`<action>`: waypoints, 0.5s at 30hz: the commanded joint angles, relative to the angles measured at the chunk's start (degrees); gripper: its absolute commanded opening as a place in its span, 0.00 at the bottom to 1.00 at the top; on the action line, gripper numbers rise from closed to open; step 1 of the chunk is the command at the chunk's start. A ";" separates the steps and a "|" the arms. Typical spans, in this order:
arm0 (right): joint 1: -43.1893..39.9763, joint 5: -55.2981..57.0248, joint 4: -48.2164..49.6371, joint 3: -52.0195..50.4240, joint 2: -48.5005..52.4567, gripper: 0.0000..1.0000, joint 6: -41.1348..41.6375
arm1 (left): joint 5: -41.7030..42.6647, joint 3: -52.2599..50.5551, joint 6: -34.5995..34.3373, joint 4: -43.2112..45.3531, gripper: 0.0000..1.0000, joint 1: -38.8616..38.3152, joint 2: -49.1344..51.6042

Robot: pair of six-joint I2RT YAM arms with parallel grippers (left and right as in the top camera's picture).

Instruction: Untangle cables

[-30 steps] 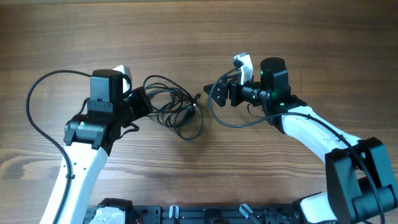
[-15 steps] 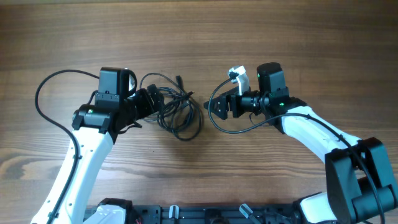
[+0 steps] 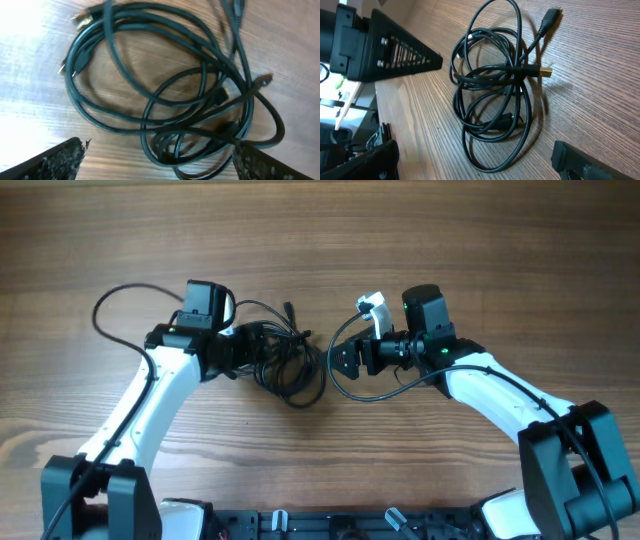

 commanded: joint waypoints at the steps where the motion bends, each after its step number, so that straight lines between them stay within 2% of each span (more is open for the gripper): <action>1: 0.20 0.92 0.04 0.22 0.63 1.00 0.31 | 0.79 0.52 18.93 0.55 1.00 -2.12 0.46; 3: 0.17 0.92 -0.07 0.22 0.63 1.00 1.46 | 3.08 0.52 31.61 0.59 1.00 -3.74 1.36; 5: 0.17 0.98 -0.17 0.22 0.63 1.00 1.55 | 4.00 0.52 37.64 0.81 1.00 -5.01 2.67; 11: 0.24 2.84 -0.98 0.22 0.63 0.99 1.68 | 4.24 0.52 39.12 5.38 0.99 -6.40 7.54; 13: 0.24 2.91 -1.01 0.22 0.63 1.00 1.75 | 4.24 0.52 39.10 6.08 0.90 -6.40 9.66; 14: 0.24 2.91 -0.98 0.22 0.63 1.00 1.75 | 4.31 0.52 39.08 6.75 0.71 -6.40 10.82; 15: 0.24 2.95 -0.98 0.22 0.63 1.00 1.75 | 4.87 0.52 39.08 6.84 0.68 -6.40 11.61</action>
